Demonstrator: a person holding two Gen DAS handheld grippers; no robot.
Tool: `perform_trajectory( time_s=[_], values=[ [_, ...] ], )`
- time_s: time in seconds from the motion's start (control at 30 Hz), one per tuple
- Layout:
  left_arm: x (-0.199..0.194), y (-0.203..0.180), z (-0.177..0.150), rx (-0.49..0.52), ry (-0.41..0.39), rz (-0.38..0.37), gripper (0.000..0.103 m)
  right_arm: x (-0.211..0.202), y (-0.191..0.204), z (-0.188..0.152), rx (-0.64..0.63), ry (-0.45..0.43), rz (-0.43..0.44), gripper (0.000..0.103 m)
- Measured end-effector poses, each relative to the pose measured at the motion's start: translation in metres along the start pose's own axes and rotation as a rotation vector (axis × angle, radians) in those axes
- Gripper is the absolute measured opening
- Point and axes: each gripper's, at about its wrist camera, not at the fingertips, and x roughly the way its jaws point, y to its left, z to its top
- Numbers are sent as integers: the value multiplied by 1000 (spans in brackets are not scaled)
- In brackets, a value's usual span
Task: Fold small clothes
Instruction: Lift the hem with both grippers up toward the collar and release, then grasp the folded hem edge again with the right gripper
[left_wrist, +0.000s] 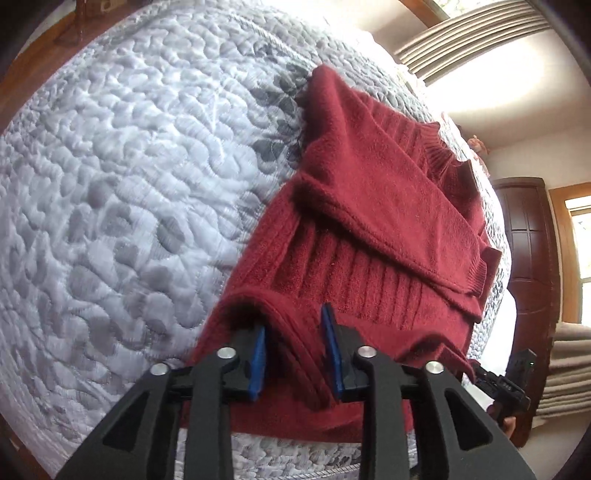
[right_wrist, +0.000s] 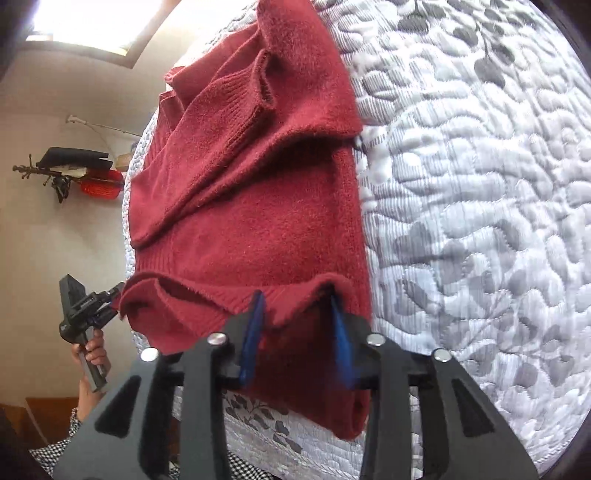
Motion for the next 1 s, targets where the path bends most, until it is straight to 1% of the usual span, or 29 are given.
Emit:
perform_trajectory(
  time_s=[0.03,0.07,0.1,0.17,0.23,0.27,0.33,0.4,0.43,0.5,0.57,0.63,0.73,0.83,0.87,0.9,0.93,0.97,1.0],
  values=[
    [-11,0,0,15,-39,15,58,-9,1,0,-18,-25,-32,55],
    [-21,1,0,26,-73,26,60,-17,2,0,-38,-46,-69,57],
    [-30,3,1,39,-95,46,60,-22,3,-1,-53,-58,-83,57],
    [-41,2,1,86,-122,87,60,-35,6,-4,-86,-73,-76,57],
    [-44,-3,0,157,-132,134,60,-42,15,-7,-144,-76,-100,57],
    [-43,-7,-2,196,-132,154,60,-42,19,-7,-173,-73,-110,57],
    [-35,-18,-5,275,-126,195,65,-38,28,-7,-219,-60,-122,58],
    [-24,-29,-7,338,-112,213,66,-26,38,-5,-258,-46,-156,66],
    [-18,-34,-8,363,-106,219,67,-19,41,-4,-273,-40,-181,68],
    [-5,-43,-7,408,-94,238,68,-5,45,-1,-287,-24,-220,68],
    [8,-51,-6,453,-78,264,68,5,45,3,-295,-15,-230,68],
    [19,-59,-5,497,-63,275,68,12,46,5,-315,-4,-241,68],
    [30,-69,-2,556,-50,270,68,24,49,10,-342,7,-278,68],
    [42,-73,3,576,-34,275,68,32,44,17,-341,20,-282,68],
    [45,-72,5,574,-29,276,68,35,43,18,-342,24,-277,64],
    [48,-71,6,572,-22,269,66,37,44,19,-349,30,-271,53],
    [51,-70,7,570,-14,256,57,40,45,19,-361,40,-265,44],
    [52,-69,7,565,-5,247,49,41,46,18,-378,48,-264,29],
    [53,-67,7,556,2,241,30,41,48,16,-398,48,-274,15]
  ],
)
